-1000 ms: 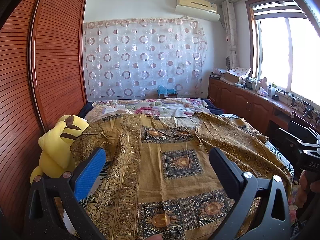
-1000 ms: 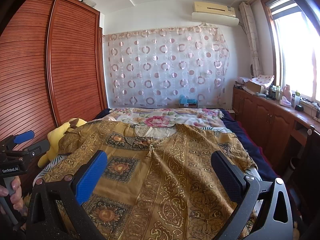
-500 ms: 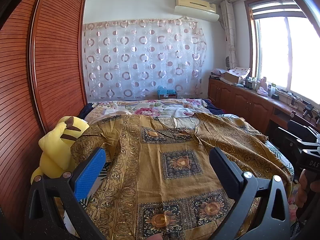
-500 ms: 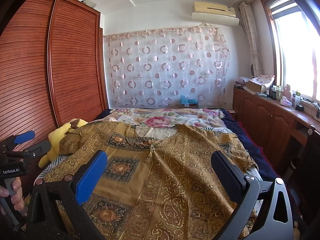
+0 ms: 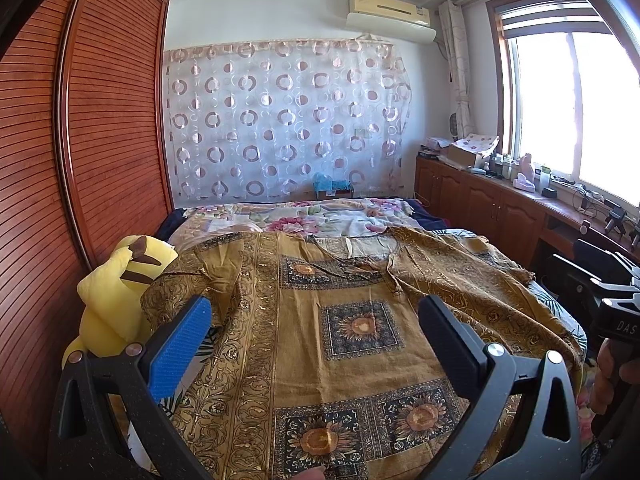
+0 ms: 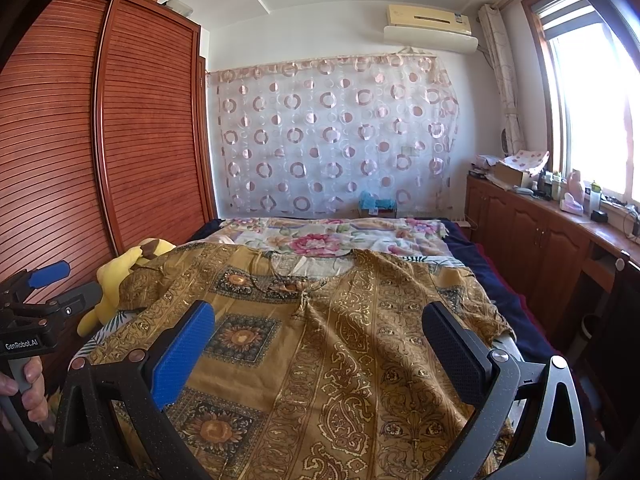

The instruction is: Fold small clothes

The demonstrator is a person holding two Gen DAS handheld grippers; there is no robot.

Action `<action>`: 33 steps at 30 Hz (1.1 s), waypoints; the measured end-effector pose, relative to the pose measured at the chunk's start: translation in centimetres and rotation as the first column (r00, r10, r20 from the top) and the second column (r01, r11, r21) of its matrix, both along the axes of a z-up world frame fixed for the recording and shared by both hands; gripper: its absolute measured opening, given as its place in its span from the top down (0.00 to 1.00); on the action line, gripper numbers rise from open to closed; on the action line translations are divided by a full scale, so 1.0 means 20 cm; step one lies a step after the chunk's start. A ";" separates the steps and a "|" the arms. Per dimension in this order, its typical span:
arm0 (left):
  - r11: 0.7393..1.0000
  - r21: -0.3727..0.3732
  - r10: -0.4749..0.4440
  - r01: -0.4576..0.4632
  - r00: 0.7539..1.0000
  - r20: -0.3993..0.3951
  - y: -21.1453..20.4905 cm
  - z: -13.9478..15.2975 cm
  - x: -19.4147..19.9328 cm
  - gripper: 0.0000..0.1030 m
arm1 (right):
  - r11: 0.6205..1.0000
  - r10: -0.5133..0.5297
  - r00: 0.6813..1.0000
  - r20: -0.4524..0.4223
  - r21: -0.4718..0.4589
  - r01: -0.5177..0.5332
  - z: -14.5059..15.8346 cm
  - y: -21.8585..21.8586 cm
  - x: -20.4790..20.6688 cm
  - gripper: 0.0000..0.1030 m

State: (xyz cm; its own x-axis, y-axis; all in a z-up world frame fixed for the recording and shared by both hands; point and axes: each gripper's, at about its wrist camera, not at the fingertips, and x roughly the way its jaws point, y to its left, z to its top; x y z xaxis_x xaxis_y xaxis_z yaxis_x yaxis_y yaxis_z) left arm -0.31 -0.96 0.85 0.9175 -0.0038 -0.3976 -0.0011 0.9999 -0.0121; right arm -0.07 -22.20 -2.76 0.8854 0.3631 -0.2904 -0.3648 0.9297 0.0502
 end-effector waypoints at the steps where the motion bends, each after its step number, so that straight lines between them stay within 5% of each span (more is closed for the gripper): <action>1: 1.000 0.001 0.001 -0.001 1.000 0.001 0.00 0.01 0.00 0.00 | 1.000 -0.001 1.000 0.001 0.000 0.001 0.00 0.00 0.00 0.00; 22: 1.000 -0.005 -0.002 0.002 1.000 0.003 -0.01 0.04 0.00 0.00 | 1.000 -0.005 1.000 -0.004 0.007 0.005 -0.01 -0.01 0.00 0.00; 33: 0.999 -0.021 0.049 -0.051 0.997 -0.054 0.10 -0.16 0.20 0.00 | 1.000 -0.009 1.000 -0.001 0.015 0.009 -0.05 0.03 0.07 0.00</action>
